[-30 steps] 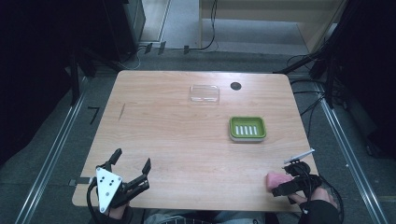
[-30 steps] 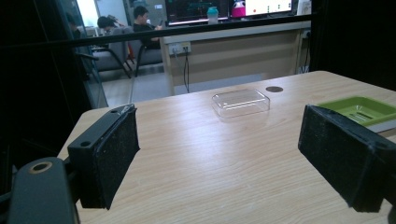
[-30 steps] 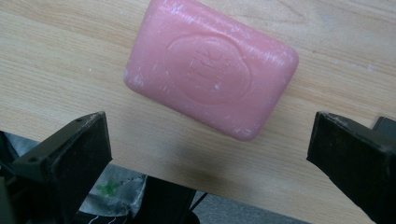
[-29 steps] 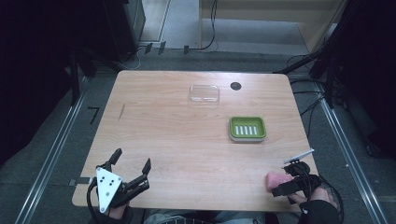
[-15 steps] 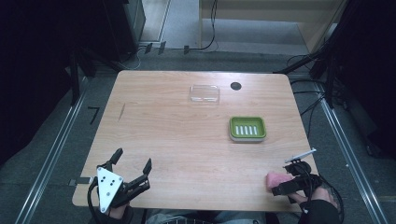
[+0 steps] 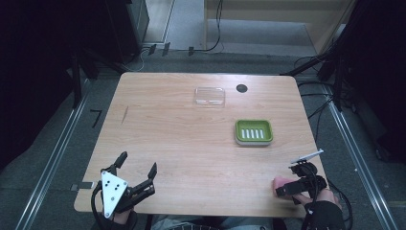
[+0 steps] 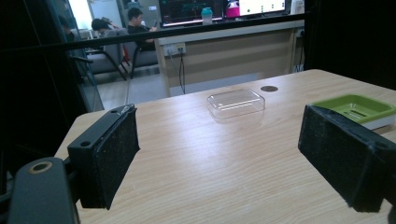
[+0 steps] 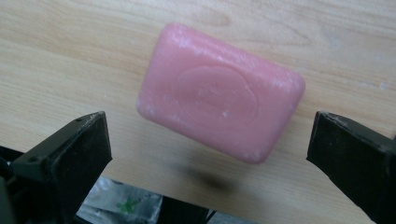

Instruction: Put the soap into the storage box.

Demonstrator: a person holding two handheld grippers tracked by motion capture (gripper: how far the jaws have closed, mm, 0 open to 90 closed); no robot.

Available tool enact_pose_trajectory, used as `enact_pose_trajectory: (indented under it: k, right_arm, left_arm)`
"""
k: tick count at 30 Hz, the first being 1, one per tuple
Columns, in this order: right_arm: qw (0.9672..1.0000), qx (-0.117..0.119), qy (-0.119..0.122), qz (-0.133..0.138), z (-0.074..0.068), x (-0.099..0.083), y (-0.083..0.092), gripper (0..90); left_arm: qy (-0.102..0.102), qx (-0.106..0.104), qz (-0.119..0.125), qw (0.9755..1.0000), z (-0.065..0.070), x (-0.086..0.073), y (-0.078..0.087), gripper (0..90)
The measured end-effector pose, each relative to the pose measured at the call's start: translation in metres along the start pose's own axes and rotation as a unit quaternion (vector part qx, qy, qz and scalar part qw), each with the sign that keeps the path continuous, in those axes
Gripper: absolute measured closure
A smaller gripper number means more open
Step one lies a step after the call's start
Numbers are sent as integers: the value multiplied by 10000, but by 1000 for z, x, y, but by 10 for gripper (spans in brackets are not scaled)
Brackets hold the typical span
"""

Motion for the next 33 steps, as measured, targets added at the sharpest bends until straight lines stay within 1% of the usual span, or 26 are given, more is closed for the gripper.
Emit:
enact_pose_trajectory:
  k: [2, 3, 4, 6, 7, 12, 13, 16, 17, 19, 22, 25, 27, 29, 31, 33]
  right_arm:
    - [10000, 3, -25, -6, -2, 2, -1, 0]
    - [10000, -5, 6, 5, -2, 3, -1, 0]
    - [10000, 4, -44, 3, -3, 4, -2, 0]
    - [10000, -21, -40, -9, -2, 6, -4, 0]
    - [10000, -27, -91, -9, -2, 6, -5, 0]
    - [9999, -47, -153, -25, -1, 10, -8, 0]
    - [9997, -40, -199, -109, -1, 10, -10, 0]
    - [9997, -73, -207, -110, 1, 11, -13, 0]
    - [9996, -76, -234, -157, 1, 11, -14, 0]
    - [9996, -99, -232, -161, 1, 12, -15, 0]
    - [9996, -69, -181, -183, 1, 13, -19, 0]
    - [9994, -159, -167, -269, 2, 13, -23, 0]
    - [9992, -235, -152, -281, 3, 13, -24, 16]
    - [9992, -204, -158, -307, 3, 13, -24, 22]
    - [9992, -186, -104, -338, 3, 12, -25, 33]
    - [9991, -218, -67, -350, 5, 12, -25, 38]
  left_arm:
    - [-1, -7, 1, 10000, 0, 0, 0, 125]
    - [0, -11, 4, 10000, 0, 0, 0, 125]
    - [5, -18, 16, 10000, 0, 0, 0, 125]
    - [-2, -23, 14, 10000, 0, 0, 0, 125]
    - [-1, -26, 15, 10000, 1, 0, 0, 125]
    - [-32, -36, -11, 10000, 1, 0, 0, 125]
    - [-33, -41, -3, 10000, 1, 0, -1, 125]
    - [-36, -50, -10, 10000, 2, 0, -1, 125]
    - [-45, -58, -16, 10000, 3, 0, -2, 125]
    - [-56, -70, -8, 10000, 3, 0, -2, 125]
    - [-65, -80, -3, 9999, 3, 1, -3, 125]
    - [-69, -93, -2, 9999, 4, 1, -3, 125]
    - [-67, -94, -1, 9999, 4, 1, -3, 125]
    - [-73, -92, -7, 9999, 4, 1, -3, 125]
    - [-76, -92, -5, 9999, 4, 1, -3, 125]
    - [-80, -86, -12, 9999, 4, 1, -3, 125]
Point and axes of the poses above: each handheld gripper's, and its own axes: y roughly backward along the jaws, x roughly out of its top, z roughly to its right, the point moved 7 cm from there along -y, roughly forward along the jaws, and after that the axes turned 4 degrees about -y, right-handed, at the moved point
